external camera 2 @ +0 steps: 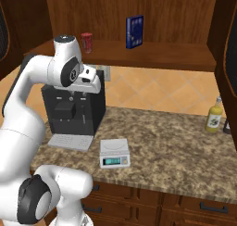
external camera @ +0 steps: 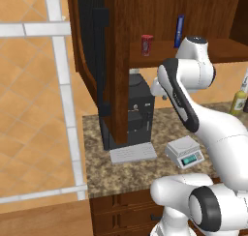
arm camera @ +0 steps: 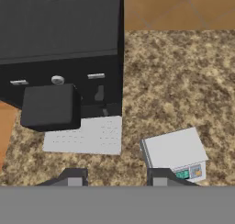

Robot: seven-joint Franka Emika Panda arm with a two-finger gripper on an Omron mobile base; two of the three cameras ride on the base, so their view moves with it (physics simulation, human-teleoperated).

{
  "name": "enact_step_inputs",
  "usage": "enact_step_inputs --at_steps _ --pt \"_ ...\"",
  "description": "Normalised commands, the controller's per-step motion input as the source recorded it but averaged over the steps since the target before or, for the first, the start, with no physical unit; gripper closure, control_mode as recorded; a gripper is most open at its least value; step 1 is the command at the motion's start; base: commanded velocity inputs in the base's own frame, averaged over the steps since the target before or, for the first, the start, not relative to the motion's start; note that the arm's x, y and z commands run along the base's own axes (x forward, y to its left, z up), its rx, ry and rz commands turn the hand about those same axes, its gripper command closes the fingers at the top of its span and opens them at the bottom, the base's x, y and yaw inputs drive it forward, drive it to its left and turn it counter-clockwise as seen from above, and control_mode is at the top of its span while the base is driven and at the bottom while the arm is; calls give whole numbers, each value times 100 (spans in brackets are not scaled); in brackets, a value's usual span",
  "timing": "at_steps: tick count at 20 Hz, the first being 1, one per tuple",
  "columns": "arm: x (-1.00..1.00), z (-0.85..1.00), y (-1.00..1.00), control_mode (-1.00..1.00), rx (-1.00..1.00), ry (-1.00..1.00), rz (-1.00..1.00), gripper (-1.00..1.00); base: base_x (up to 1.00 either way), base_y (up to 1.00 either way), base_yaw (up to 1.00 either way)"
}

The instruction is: Pick the yogurt and place it on the digital scale for weighing, and close the cabinet.

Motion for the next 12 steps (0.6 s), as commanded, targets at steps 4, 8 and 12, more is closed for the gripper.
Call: enact_step_inputs --at_steps 4,8,12 --pt "-25 0 0 -100 0 0 0 -100 0 0 0" --pt "-71 4 0 -100 0 -5 9 -100 0 0 0" --pt "-55 80 0 -100 4 -32 6 -100 0 0 0"
